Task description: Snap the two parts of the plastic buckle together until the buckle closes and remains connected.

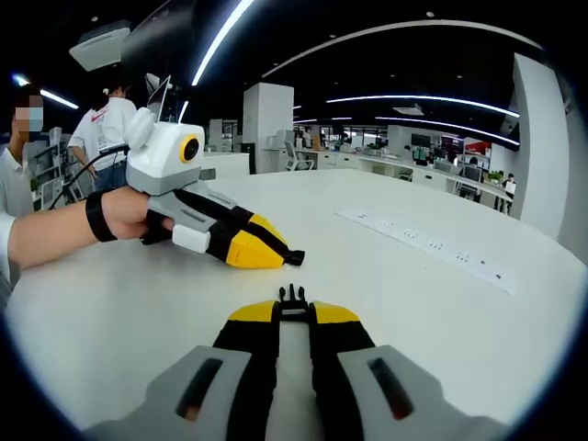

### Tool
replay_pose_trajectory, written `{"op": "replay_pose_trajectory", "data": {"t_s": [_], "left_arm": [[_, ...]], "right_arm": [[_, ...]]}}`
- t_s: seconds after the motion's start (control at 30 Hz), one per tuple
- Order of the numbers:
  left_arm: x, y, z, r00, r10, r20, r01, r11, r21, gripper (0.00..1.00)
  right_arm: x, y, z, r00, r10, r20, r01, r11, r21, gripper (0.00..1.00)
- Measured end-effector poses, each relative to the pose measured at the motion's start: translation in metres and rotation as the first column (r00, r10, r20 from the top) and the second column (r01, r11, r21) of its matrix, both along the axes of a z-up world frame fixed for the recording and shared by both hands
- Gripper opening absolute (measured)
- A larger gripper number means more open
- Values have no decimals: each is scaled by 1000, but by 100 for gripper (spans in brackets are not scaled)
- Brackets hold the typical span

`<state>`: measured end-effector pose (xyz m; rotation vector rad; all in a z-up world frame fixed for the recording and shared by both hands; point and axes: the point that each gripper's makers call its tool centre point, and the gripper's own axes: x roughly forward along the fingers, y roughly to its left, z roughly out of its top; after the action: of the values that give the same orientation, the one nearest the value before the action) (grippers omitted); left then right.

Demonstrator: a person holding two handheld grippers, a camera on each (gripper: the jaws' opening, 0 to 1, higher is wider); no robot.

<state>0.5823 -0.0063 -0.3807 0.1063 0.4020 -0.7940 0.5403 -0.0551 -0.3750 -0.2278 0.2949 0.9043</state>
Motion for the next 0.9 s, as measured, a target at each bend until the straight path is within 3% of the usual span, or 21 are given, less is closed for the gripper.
{"op": "replay_pose_trajectory", "data": {"t_s": [0.67, 0.9], "left_arm": [[-5, -1, 8, 1000, -5, 7, 5, 1000, -2, 11], [-7, 0, 11, 1000, -5, 9, 5, 1000, -1, 11]], "right_arm": [[0, 1, 0, 1000, -15, -12, 15, 1000, -12, 12], [0, 4, 12, 1000, -14, 6, 14, 1000, -2, 12]]}}
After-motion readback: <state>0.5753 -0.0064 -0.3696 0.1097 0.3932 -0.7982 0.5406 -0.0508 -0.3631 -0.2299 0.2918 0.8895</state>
